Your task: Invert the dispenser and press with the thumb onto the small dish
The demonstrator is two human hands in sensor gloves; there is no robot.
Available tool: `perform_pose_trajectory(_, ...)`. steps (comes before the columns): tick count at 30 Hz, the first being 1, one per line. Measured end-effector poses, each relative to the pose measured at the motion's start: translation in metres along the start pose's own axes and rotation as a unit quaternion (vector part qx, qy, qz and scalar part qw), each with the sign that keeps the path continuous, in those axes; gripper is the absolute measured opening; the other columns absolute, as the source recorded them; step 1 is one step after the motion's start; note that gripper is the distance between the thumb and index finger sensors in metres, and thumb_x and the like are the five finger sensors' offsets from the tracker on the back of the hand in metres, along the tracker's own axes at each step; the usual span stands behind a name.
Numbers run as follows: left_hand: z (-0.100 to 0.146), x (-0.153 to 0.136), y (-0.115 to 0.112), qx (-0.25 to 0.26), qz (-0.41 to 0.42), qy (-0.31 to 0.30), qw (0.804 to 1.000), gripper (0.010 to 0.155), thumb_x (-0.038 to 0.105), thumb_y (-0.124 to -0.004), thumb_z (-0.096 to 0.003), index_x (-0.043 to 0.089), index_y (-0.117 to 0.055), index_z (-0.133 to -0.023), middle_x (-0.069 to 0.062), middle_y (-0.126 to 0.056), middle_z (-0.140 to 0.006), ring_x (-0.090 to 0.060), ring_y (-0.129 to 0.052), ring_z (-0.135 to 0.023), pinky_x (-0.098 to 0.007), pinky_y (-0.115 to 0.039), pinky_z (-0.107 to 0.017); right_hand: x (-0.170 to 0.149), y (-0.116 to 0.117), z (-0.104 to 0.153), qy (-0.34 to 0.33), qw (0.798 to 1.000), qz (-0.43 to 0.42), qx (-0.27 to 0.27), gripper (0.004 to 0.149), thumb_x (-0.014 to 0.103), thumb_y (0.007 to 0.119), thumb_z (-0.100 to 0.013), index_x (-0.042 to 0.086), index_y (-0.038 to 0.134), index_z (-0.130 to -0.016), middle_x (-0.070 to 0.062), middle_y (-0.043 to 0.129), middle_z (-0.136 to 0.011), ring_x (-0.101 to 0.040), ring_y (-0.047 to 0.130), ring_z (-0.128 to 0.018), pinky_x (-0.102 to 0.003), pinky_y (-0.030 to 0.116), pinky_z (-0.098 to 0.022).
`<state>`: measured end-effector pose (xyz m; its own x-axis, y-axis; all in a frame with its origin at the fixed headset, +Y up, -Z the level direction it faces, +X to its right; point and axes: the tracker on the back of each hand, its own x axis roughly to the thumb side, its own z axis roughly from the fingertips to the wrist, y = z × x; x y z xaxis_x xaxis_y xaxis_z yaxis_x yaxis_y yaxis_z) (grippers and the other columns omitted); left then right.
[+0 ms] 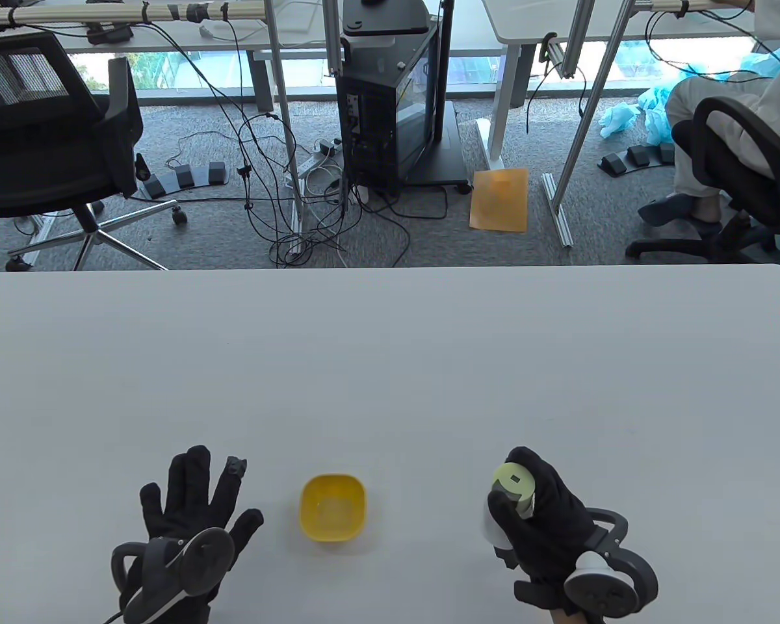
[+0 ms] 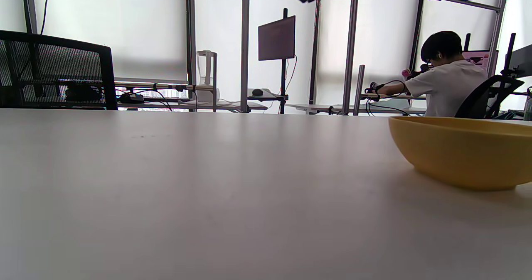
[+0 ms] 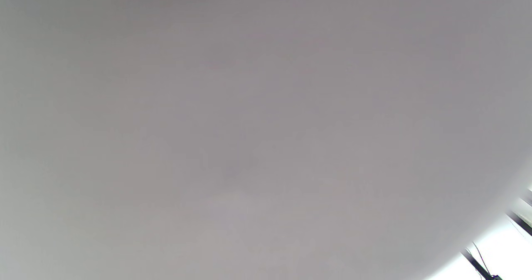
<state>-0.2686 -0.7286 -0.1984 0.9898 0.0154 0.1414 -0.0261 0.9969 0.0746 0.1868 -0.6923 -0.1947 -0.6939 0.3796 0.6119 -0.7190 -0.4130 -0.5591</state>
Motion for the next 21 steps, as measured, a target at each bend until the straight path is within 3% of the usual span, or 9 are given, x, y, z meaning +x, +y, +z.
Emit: perform_pose_trajectory(21,0.0021,-0.0012,0.0022,0.006,0.005,-0.003,1.0,0.076,0.069,-0.04,-0.0566,0.032,-0.042,-0.122,-0.024,-0.033,-0.127,-0.049,-0.038,-0.117,-0.077,-0.038,-0.073,-0.0017,0.0065,0.0018,0.015,0.999,0.006,0.029,0.079,0.061,0.069,-0.058,-0.011,0.077,-0.092,-0.029,0.092,-0.072,-0.033,0.106,-0.049,-0.053,0.088,-0.035)
